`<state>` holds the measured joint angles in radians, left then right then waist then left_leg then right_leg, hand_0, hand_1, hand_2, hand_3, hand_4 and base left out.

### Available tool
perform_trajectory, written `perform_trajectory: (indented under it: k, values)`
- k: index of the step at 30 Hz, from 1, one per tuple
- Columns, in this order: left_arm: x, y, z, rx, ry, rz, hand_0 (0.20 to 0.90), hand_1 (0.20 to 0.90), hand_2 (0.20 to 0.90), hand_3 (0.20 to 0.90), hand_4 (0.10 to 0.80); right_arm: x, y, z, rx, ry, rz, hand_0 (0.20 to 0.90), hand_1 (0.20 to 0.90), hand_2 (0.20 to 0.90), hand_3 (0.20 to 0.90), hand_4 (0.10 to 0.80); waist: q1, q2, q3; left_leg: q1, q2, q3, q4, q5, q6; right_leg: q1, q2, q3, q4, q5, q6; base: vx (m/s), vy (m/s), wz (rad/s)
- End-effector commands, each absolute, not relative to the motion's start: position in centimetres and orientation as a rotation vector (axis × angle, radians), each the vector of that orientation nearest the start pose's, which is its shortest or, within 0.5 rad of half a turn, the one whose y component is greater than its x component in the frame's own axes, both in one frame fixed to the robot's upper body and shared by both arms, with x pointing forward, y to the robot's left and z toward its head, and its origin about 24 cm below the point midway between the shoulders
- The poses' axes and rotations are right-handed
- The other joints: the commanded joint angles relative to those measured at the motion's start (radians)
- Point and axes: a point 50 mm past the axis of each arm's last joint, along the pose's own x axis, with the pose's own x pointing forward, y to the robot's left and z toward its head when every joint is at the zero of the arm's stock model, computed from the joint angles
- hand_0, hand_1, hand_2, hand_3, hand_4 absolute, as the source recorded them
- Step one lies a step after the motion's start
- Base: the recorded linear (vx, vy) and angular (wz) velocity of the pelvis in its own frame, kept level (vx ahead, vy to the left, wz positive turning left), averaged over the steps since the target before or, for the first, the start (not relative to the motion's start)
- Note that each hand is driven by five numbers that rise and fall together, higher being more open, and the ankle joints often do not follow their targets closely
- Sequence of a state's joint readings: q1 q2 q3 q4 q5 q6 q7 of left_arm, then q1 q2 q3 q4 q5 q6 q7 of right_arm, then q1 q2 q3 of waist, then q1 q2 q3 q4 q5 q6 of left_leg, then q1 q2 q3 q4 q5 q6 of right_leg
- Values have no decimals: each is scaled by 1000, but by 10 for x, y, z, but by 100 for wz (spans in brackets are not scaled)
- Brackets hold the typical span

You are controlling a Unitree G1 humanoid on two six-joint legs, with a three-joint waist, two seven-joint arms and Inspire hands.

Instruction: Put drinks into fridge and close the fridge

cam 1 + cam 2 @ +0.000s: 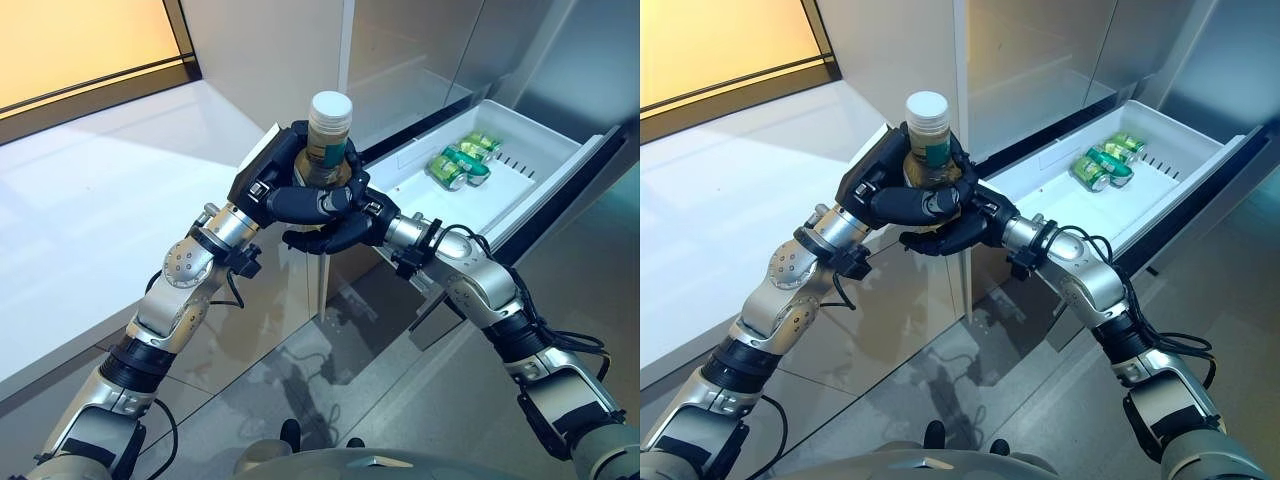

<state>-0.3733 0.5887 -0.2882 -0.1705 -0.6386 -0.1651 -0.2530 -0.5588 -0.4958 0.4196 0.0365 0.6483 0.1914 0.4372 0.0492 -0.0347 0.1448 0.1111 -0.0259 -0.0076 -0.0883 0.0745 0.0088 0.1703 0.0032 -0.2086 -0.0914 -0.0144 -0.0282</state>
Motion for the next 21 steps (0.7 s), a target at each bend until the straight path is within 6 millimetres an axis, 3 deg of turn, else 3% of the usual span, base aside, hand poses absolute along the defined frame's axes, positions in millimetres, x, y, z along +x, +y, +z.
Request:
perform_trajectory:
  k: [1,11,12,13,14,15,21]
  values:
    - [265,105,250,-86,-847,-867,300,300,300,200,100,311,-58,207,26,-327,1080,300,300,300,200,100,-1,4,-129,35,-21,-38,1,-126,-7,-12,-35,44,5,0,93,0,0,0]
    - [266,107,251,-84,-837,-863,300,300,300,200,100,314,-61,213,54,-347,1050,300,300,300,200,100,1,5,-129,36,-20,-36,1,-126,-7,-11,-36,42,7,1,94,0,0,0]
    - [267,107,251,-82,-836,-862,333,333,333,238,138,314,-61,213,53,-351,1046,300,300,300,200,100,2,5,-128,36,-21,-37,1,-126,-6,-12,-36,43,7,1,94,0,0,0]
    - [267,107,251,-80,-833,-862,606,606,606,557,457,314,-62,213,52,-353,1041,300,300,300,200,100,2,5,-128,36,-21,-37,1,-126,-6,-11,-36,43,7,0,94,0,0,0]
    - [267,108,250,-80,-831,-862,606,606,606,557,457,314,-62,214,52,-354,1040,300,300,300,200,100,2,5,-128,36,-21,-37,1,-126,-6,-11,-36,43,7,0,94,0,0,0]
    - [267,108,250,-77,-832,-857,900,900,900,900,800,314,-63,215,52,-361,1037,300,300,300,200,100,1,5,-128,37,-21,-38,1,-126,-6,-11,-36,43,7,0,94,0,0,0]
    - [269,112,250,-73,-838,-820,900,900,900,900,800,315,-67,221,49,-400,1001,300,300,300,200,100,2,5,-128,38,-22,-39,1,-127,-5,-10,-35,43,7,0,93,0,0,0]
